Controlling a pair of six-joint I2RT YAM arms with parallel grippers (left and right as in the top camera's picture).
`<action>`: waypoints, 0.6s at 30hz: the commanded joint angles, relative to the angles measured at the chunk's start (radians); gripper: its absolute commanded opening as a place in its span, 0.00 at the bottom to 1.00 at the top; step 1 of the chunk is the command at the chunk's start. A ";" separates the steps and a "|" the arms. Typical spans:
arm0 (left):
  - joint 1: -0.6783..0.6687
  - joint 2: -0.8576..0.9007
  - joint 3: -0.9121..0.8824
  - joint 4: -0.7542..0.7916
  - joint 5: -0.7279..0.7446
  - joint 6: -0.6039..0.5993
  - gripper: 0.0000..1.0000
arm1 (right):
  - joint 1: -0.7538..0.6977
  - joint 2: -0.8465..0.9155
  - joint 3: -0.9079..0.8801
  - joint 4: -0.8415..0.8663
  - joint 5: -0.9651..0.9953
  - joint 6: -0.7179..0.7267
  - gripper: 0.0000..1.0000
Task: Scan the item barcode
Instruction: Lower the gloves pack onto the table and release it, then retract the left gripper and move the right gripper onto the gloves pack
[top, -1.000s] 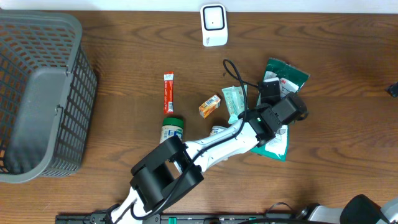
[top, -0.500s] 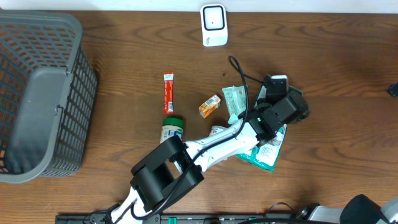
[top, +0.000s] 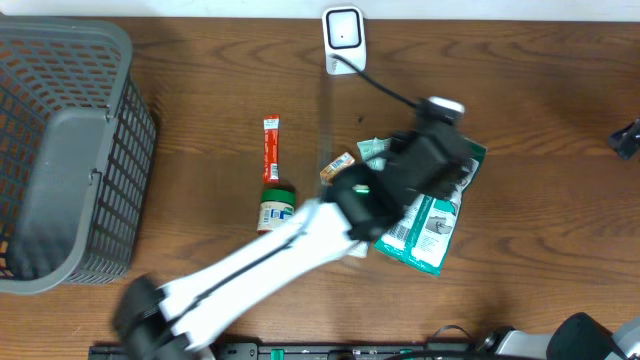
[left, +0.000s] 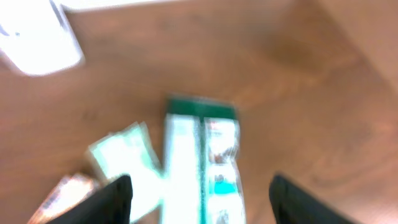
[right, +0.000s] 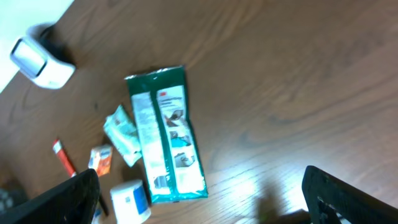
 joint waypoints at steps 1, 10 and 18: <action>0.099 -0.121 0.010 -0.105 -0.055 0.055 0.70 | 0.043 0.000 -0.042 -0.003 -0.068 -0.072 0.99; 0.442 -0.453 0.013 -0.325 -0.051 0.050 0.70 | 0.250 0.000 -0.259 0.056 -0.068 -0.072 0.99; 0.720 -0.540 0.013 -0.480 -0.051 -0.003 0.70 | 0.446 0.000 -0.515 0.201 -0.067 -0.060 0.99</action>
